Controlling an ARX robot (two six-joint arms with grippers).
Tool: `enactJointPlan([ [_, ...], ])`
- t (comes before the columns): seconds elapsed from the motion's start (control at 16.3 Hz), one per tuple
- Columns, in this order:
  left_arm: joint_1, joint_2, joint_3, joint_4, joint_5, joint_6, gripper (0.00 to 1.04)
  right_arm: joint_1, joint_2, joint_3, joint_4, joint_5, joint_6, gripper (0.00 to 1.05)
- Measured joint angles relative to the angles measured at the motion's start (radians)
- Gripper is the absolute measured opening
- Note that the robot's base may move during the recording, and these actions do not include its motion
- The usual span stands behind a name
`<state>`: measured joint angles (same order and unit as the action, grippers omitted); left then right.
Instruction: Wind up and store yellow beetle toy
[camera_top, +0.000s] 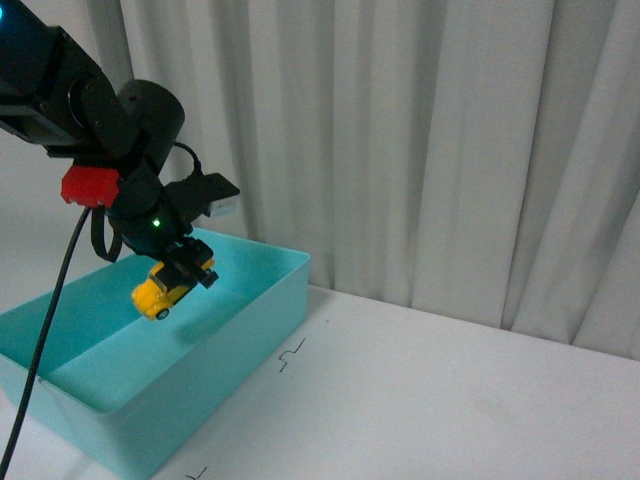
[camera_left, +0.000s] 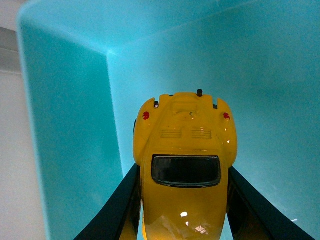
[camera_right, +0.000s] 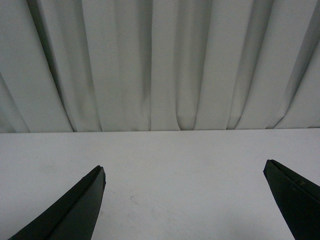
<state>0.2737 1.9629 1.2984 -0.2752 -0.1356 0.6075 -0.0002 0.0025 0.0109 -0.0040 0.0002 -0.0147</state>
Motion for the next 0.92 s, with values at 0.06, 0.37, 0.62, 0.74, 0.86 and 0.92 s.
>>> enactJointPlan([
  [0.06,-0.002,0.025,0.0,0.028,-0.009,0.002,0.41,0.0,0.0,0.0,0.0,0.0,0.0,0.98],
  [0.37,0.002,0.113,0.029,-0.026,-0.063,0.025,0.41,0.0,0.0,0.0,0.0,0.0,0.0,0.98],
  [0.62,0.005,0.103,0.031,-0.039,-0.015,-0.035,0.86,0.0,0.0,0.0,0.0,0.0,0.0,0.98],
  [0.74,0.012,0.03,0.021,0.011,0.008,-0.06,0.98,0.0,0.0,0.0,0.0,0.0,0.0,0.98],
  [0.86,0.015,-0.058,-0.016,0.071,0.05,-0.089,0.98,0.0,0.0,0.0,0.0,0.0,0.0,0.98],
  [0.92,0.016,-0.103,-0.037,0.097,0.072,-0.106,0.98,0.0,0.0,0.0,0.0,0.0,0.0,0.98],
])
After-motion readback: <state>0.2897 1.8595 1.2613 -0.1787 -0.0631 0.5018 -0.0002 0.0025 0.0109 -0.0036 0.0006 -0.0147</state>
